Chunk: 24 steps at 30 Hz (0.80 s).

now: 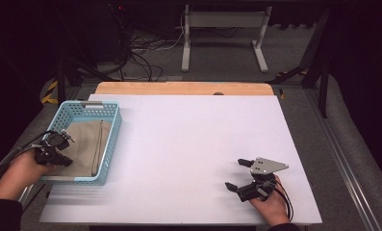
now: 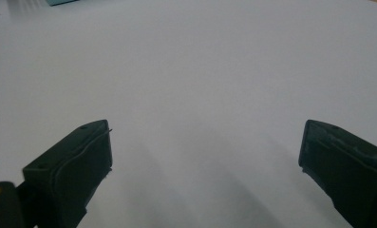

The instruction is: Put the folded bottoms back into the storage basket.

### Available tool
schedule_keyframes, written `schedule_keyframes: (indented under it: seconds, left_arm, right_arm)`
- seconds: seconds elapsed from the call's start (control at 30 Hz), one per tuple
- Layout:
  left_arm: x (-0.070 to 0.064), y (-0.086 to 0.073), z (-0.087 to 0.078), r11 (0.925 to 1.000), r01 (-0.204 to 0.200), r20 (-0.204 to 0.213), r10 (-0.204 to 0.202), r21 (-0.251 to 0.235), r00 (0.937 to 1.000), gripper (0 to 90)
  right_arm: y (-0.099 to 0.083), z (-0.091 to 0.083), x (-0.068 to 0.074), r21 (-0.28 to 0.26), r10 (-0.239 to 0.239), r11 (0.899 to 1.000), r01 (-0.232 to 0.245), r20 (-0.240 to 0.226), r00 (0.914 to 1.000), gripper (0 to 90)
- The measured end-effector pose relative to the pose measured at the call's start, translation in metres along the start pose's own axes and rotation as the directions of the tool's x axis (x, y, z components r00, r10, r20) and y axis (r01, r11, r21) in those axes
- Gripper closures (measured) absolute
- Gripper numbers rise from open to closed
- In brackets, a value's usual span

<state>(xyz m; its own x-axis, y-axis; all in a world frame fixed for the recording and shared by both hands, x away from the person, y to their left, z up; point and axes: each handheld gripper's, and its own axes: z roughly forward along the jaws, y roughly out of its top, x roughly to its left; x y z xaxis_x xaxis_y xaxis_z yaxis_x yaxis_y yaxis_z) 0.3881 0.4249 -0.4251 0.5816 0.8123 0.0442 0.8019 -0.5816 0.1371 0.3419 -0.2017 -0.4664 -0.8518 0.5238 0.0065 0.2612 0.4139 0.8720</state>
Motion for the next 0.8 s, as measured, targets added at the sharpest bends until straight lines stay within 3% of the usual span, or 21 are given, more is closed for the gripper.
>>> schedule_keyframes:
  seconds: [0.13,0.27,0.43,0.57,0.63,0.8]
  left_arm:
    - [0.000,-0.001,-0.002,0.9999,0.002,0.006,-0.002,-0.015,1.0000,89.5]
    - [0.002,-0.003,-0.008,0.9978,0.026,0.007,-0.025,-0.062,0.9997,89.1]
    - [0.005,-0.006,-0.020,0.9888,0.050,0.010,-0.049,-0.141,0.9987,83.9]
    - [0.003,-0.008,-0.032,0.9726,0.067,0.017,-0.065,-0.222,0.9977,77.0]
    - [0.001,-0.008,-0.036,0.9648,0.070,0.007,-0.071,-0.253,0.9975,73.8]
    - [-0.007,-0.008,-0.047,0.9438,0.081,0.028,-0.077,-0.320,0.9967,65.9]
  right_arm:
    - [0.000,0.000,0.000,-0.001,0.001,1.000,-0.001,-0.001,1.0000,4.2]
    - [0.000,0.000,0.000,-0.001,0.001,1.000,-0.001,0.000,1.0000,4.2]
    - [0.000,0.000,0.000,-0.001,0.001,1.000,-0.001,0.001,1.0000,4.2]
    - [0.000,0.000,0.000,-0.001,0.001,1.000,-0.001,0.001,1.0000,4.2]
    - [0.000,0.000,0.000,0.000,0.002,1.000,-0.002,0.002,1.0000,4.2]
    - [0.000,0.000,0.000,0.001,0.000,1.000,0.000,0.003,1.0000,4.2]
